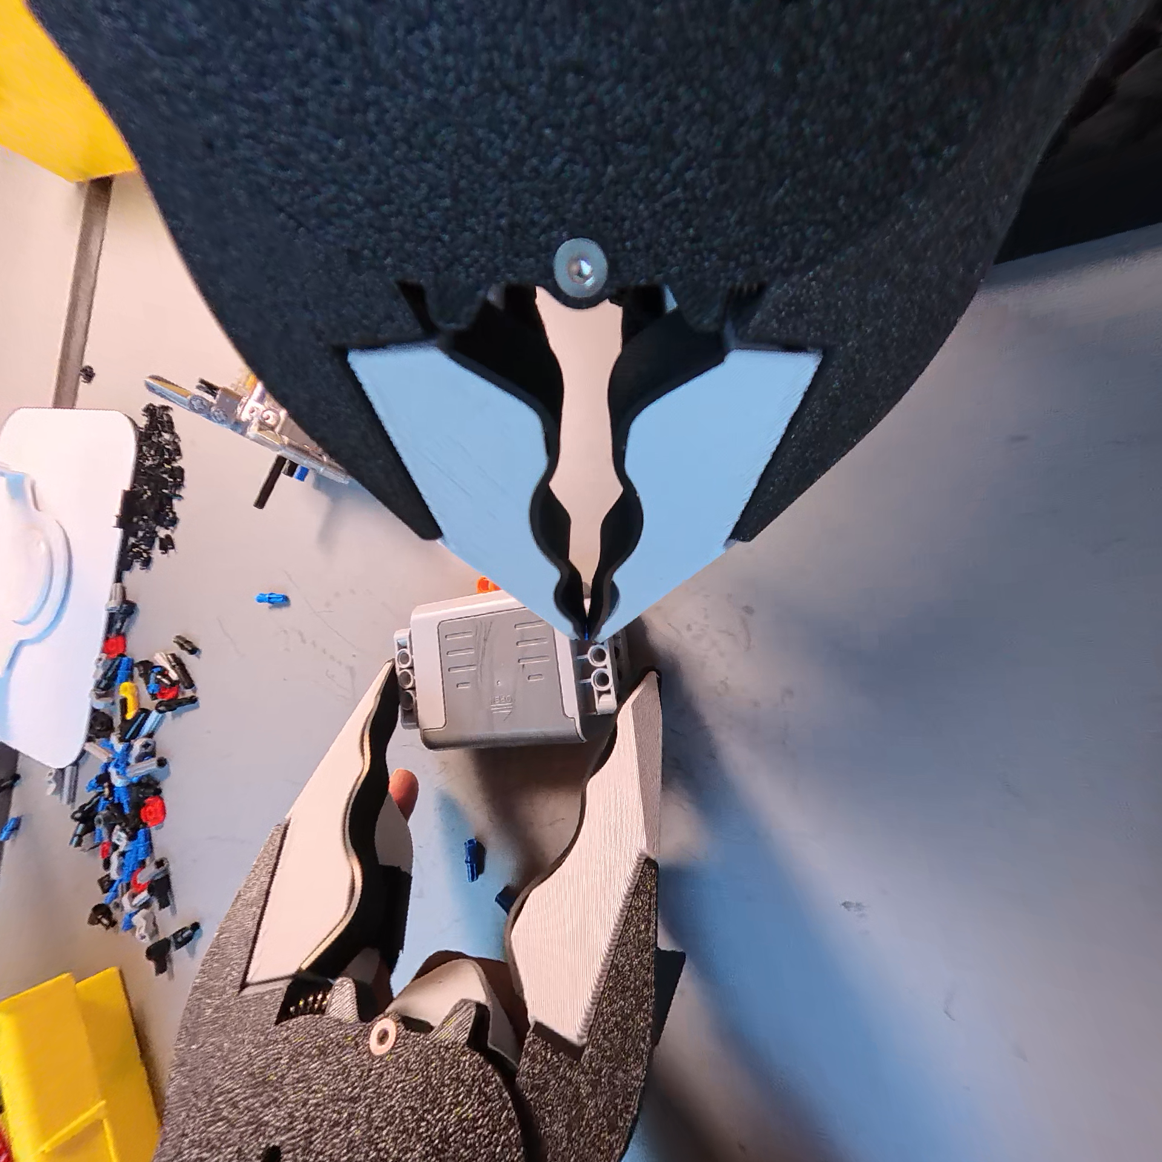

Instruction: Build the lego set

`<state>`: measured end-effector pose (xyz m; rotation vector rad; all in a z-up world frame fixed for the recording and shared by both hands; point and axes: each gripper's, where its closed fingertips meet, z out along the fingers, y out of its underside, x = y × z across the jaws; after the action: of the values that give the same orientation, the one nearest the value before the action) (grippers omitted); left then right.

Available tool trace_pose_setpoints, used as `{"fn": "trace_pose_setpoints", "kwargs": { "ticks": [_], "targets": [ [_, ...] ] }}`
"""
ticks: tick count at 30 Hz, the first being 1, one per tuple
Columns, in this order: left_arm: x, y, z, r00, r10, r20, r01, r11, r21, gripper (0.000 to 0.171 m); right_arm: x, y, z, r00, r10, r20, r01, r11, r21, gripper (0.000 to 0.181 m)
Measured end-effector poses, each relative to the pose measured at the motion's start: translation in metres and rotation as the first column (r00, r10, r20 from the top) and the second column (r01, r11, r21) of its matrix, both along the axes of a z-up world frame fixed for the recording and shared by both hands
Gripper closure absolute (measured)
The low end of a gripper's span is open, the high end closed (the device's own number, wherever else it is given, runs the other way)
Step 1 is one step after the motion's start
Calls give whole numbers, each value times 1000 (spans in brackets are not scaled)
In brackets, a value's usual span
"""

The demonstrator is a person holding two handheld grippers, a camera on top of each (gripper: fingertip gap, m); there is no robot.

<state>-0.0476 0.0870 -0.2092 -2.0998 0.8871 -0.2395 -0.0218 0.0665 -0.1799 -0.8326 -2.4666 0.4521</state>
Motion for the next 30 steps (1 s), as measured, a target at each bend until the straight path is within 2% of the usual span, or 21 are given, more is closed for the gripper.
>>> {"fn": "trace_pose_setpoints", "kwargs": {
  "ticks": [10, 14, 17, 18, 20, 23, 25, 27, 30],
  "targets": [
    [-1, -1, 0, 1000, -2, 3, 2, 1000, -2, 73, 1, 0, -5, 998, 3, 70, -5, 999, 34, 181],
    [-2, -1, 0, 1000, -4, 2, 4, 1000, -2, 73, 2, 0, -5, 982, 22, 185, -50, 988, 147, 181],
    [-2, -1, 0, 1000, -3, -2, 3, 1000, -2, 73, 1, 0, -5, 981, 26, 193, -54, 988, 143, 181],
    [-2, -1, 0, 1000, -3, -4, 3, 1000, -1, 73, 0, 0, -5, 986, 19, 164, -38, 993, 114, 181],
    [-2, -2, 0, 1000, -4, -9, 4, 1000, 5, 73, 1, -2, -3, 989, -65, 131, 72, 996, -46, 181],
    [-3, -4, -1, 999, -28, -35, 28, 999, 17, 73, -5, 0, 18, 982, -187, 3, 177, 928, -329, 176],
    [-5, -5, -1, 998, -47, -37, 48, 999, 20, 73, -9, 12, 28, 962, -261, -84, 207, 891, -404, 165],
    [-11, -5, 2, 997, -52, -56, 54, 998, 44, 75, -12, 22, 31, 939, -310, -149, 214, 867, -450, 163],
    [-30, -9, 20, 999, -13, -44, 18, 993, 116, 76, -21, 35, 29, 913, -356, -197, 221, 840, -496, 157]
  ]
}}
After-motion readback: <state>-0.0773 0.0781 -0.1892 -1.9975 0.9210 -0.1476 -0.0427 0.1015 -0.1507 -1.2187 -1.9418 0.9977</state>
